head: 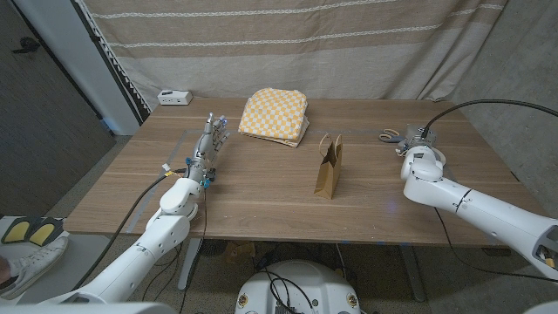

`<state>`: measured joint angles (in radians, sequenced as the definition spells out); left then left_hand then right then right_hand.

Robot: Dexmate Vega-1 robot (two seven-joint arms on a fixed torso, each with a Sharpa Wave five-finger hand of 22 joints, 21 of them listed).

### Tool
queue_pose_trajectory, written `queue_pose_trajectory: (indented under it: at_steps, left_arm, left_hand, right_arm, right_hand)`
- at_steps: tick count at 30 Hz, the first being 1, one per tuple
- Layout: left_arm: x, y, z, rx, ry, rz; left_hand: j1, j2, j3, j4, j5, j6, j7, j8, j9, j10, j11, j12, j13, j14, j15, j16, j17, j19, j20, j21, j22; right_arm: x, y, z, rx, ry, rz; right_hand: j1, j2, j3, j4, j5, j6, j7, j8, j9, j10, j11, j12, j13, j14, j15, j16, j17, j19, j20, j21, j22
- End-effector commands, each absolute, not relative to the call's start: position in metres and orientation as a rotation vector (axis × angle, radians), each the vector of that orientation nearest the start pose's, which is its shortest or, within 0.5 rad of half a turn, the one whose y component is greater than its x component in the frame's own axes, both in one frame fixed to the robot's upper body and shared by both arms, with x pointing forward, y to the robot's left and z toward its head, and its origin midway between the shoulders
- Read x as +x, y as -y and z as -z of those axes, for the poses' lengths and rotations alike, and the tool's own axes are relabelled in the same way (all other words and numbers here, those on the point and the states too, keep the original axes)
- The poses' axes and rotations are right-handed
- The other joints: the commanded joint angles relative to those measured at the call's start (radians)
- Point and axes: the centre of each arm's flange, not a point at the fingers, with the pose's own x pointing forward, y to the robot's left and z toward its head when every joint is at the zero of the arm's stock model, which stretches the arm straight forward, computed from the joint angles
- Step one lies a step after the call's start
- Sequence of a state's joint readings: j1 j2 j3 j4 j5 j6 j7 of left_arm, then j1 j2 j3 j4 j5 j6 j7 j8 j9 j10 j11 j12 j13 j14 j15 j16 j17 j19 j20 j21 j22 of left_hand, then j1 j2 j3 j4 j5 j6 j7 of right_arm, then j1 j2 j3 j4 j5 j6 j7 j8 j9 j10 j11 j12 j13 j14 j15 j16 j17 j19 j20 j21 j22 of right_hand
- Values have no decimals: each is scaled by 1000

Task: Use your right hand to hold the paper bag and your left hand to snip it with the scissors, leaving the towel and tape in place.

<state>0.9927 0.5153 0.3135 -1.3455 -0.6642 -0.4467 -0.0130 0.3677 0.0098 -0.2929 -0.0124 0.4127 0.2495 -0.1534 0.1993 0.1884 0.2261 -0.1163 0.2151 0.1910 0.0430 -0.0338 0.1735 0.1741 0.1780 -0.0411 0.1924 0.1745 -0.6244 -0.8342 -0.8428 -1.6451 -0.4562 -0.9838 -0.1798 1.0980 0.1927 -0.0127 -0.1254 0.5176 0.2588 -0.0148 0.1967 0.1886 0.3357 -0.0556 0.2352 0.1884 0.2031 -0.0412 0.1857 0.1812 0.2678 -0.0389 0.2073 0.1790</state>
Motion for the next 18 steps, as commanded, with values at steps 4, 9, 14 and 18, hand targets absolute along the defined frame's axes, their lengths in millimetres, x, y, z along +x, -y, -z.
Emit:
queue_pose_trajectory:
  at_steps: [4, 9, 14, 18]
  left_arm:
    - [623, -309, 74, -90, 637, 149]
    - [624, -310, 74, -99, 641, 155]
    - [624, -310, 75, -100, 641, 158]
    - [624, -309, 75, -105, 645, 156]
  left_hand:
    - [3, 5, -4, 7, -5, 5, 1, 1, 4, 8, 1, 2, 1, 3, -138, 7, 2, -2, -118, 1, 3]
    - [3, 6, -4, 7, -6, 7, 0, 2, 4, 8, 2, 2, 1, 3, -137, 7, 2, -1, -117, 2, 3]
    - [4, 6, -4, 7, -6, 9, 1, 3, 4, 8, 3, 1, 1, 2, -137, 7, 2, -2, -118, 1, 3]
    - [6, 8, -3, 7, -6, 10, 0, 3, 4, -9, -1, -5, 1, 1, -137, 7, 1, -3, -120, 1, 3]
  right_arm:
    - [639, 353, 16, -1505, -25, 618]
    - [641, 355, 18, -1496, -39, 623]
    - [641, 357, 18, -1495, -51, 616]
    - [641, 357, 19, -1500, -43, 625]
  right_hand:
    - [28, 0, 16, -3, -11, 15, -6, 12, 3, 19, -9, 2, 3, 14, -111, 8, 3, 4, -62, 2, 4]
    - [31, -3, 19, 0, -18, 20, -16, 13, 4, 25, -26, 4, 4, 12, -125, 6, 3, 3, -63, 2, 4]
    - [36, -3, 28, 10, -35, 38, -37, 17, 4, 61, -59, 19, 6, 13, -154, 6, 3, 5, -77, 3, 5]
    - [38, -5, 30, 11, -39, 38, -35, 17, 4, 61, -55, 19, 7, 15, -153, 7, 4, 10, -76, 5, 5]
